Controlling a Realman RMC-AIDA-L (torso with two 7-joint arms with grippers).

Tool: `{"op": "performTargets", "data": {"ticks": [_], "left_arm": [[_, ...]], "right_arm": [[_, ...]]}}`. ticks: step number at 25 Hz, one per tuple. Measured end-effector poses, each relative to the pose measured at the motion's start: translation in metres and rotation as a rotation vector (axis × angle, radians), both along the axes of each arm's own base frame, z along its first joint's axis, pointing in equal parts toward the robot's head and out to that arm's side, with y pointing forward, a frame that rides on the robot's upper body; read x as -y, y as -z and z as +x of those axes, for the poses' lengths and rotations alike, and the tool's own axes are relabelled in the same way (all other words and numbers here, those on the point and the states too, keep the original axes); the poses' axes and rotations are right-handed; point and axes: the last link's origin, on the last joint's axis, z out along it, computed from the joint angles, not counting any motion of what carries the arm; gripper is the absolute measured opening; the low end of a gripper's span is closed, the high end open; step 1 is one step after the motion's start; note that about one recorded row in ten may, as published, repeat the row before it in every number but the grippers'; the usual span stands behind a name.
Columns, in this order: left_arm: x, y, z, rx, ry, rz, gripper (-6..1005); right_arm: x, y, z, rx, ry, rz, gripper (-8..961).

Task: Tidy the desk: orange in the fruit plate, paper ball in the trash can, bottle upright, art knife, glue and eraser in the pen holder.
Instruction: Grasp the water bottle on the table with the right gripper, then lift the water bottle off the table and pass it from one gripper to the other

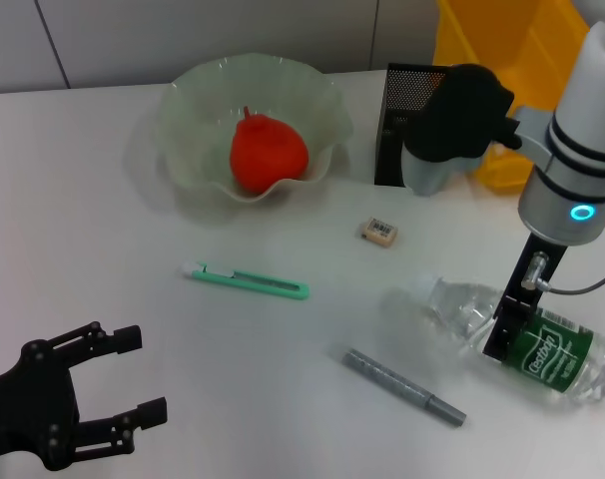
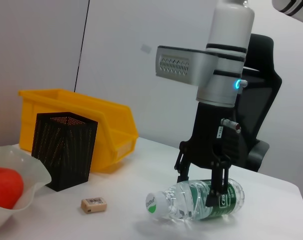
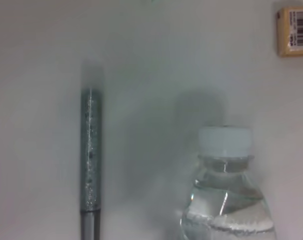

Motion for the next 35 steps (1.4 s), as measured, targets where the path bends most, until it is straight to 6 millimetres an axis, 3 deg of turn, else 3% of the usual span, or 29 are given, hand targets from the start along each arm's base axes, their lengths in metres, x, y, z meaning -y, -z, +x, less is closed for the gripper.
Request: {"op": "performTargets", "data": {"ticks": [20,30,35], "left_arm": [[-0.001,0.0,0.0,0.0,0.001,0.001,855],[-0.001,0.001,0.001,0.001,0.001,0.001,853],[0.0,0.001,0.001,0.004,0.001,0.0,852]], "right_arm": [[0.0,0.015,0.01,-0.009,0.016,0.014,833],[0.001,0.011,0.01,-0.012,0.015,0.012,795],[0.001,-0.003,0.0,-0.064,-0.021,0.038,794]]}}
